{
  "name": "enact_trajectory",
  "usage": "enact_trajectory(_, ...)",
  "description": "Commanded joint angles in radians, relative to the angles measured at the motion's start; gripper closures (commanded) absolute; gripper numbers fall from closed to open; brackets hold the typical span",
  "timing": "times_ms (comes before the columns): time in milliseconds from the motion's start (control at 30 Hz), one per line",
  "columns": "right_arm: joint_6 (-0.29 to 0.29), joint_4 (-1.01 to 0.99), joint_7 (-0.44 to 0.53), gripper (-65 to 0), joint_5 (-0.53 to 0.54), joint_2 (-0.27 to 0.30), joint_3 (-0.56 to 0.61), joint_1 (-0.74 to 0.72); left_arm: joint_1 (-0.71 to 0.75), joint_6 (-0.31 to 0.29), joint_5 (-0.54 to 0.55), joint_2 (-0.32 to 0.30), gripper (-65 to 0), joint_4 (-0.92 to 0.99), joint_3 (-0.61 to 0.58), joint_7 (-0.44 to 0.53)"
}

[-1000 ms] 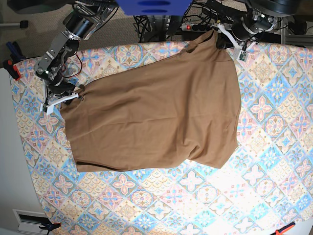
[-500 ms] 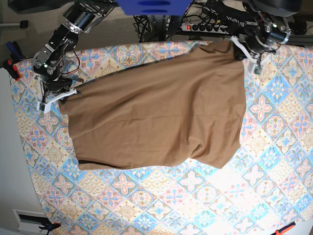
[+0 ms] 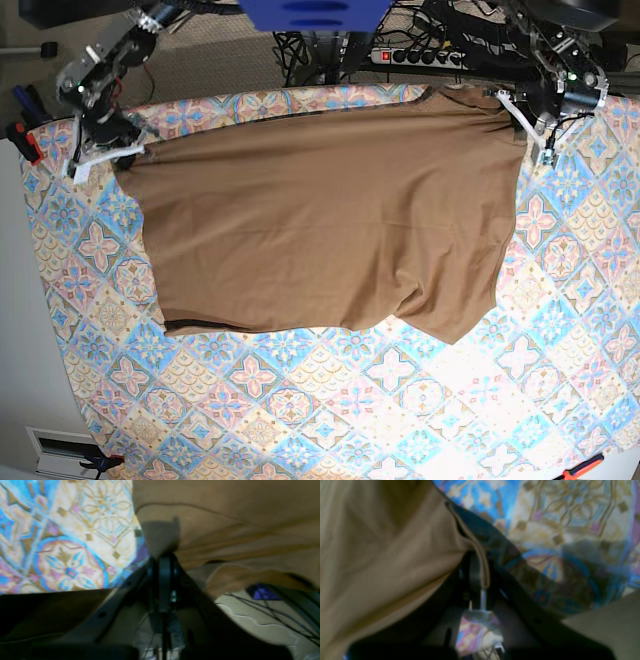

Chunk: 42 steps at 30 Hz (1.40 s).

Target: Layout the t-shirt on the table in an organized manner, then fold the t-shirt properly

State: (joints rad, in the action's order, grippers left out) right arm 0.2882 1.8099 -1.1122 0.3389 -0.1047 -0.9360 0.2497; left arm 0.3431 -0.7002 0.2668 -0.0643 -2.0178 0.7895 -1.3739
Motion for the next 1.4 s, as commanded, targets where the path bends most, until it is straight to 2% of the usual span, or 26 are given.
enact_trajectory(0,-0.004,0.021,0.031,0.0,0.012,-0.005,-0.004,0.012,0.0,0.002,-0.016,-0.012,0.0,-0.021,0.001,0.004)
enact_trajectory(367,-0.004,0.023,0.025,0.0,0.024,-0.013,-0.004,0.023,-0.02,0.002,-0.027,-0.013,0.0,-0.021,0.0,-0.003)
enact_trajectory(633,-0.004,0.023,0.024,0.0,0.024,-0.013,0.001,0.003,-0.097,0.002,-0.165,0.016,0.0,-0.076,-0.002,-0.005)
enact_trajectory(733,-0.004,0.023,-0.004,0.0,0.024,-0.013,0.022,0.0,-0.124,0.002,-0.217,0.016,0.0,-0.077,-0.015,-0.005)
enact_trajectory(867,-0.008,0.023,-0.012,0.0,0.022,-0.013,0.068,0.0,-0.14,0.002,-0.344,0.017,0.0,-0.079,-0.089,-0.003)
enact_trajectory(933,-0.008,0.023,-0.012,0.0,0.021,-0.013,0.07,-0.006,-0.177,0.002,-0.404,0.037,0.0,-0.079,-0.106,-0.003)
enact_trajectory(1033,-0.01,0.023,-0.015,0.0,0.019,-0.013,0.07,-0.049,-0.243,0.002,-0.555,0.079,0.0,-0.079,-0.115,-0.003)
enact_trajectory(1167,-0.01,0.023,-0.015,0.0,0.019,-0.013,0.068,-0.079,-0.324,0.002,-0.757,0.117,0.0,-0.079,-0.19,-0.003)
enact_trajectory(1267,-0.01,0.021,-0.016,0.0,0.019,-0.011,0.068,-0.089,-0.37,0.002,-0.849,0.142,0.0,-0.079,-0.229,-0.003)
enact_trajectory(1367,-0.01,0.018,-0.079,0.0,0.019,-0.011,0.068,-0.114,-0.411,0.002,-0.904,0.145,0.0,-0.076,-0.238,-0.003)
